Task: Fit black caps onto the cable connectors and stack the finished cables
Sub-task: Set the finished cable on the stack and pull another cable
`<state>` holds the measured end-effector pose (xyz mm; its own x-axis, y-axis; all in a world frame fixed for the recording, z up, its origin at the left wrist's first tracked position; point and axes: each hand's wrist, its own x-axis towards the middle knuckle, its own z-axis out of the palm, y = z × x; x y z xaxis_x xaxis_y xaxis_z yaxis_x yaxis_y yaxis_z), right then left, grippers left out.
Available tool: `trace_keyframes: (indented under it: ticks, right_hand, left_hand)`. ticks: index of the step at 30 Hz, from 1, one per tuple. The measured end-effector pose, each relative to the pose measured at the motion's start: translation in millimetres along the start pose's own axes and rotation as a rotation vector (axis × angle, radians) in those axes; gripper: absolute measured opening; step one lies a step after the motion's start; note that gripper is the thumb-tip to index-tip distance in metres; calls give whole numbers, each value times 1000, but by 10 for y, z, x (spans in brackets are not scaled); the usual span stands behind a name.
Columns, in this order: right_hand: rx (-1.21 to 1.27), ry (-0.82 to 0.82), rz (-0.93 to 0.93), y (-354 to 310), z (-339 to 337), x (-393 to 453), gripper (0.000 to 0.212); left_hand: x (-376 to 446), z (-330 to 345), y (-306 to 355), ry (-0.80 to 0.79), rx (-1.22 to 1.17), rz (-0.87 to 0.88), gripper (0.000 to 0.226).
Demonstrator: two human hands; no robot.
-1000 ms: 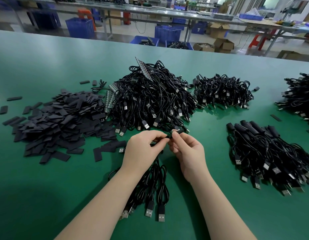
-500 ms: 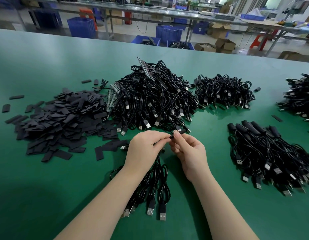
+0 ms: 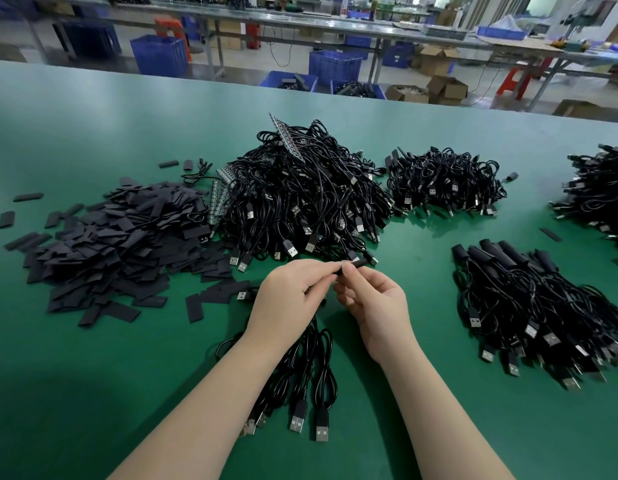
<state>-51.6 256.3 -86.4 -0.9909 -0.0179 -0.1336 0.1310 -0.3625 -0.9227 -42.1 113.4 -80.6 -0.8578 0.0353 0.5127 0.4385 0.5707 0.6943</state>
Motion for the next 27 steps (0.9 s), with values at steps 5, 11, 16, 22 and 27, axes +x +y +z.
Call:
trace_keyframes:
  ticks: [5,11,16,22,27]
  right_hand:
    - [-18,-28,6,-8,-3,-5,22]
    - [-19,-7,-13,15,12,-8,26]
    - [-7,15,-24,15,18,-15,22]
    - [-98,38,-99,25,50,-51,10]
    - [-242,112,-268,38,86,-84,27]
  left_hand:
    - [7,-4,-8,14,12,-38,17]
    - [8,-5,-3,30,-16,-104,17]
    - [0,-12,-20,28,-29,-139,18]
    - [1,-26,-14,27,-28,-127,18]
    - [8,-28,12,22,-10,-124,17]
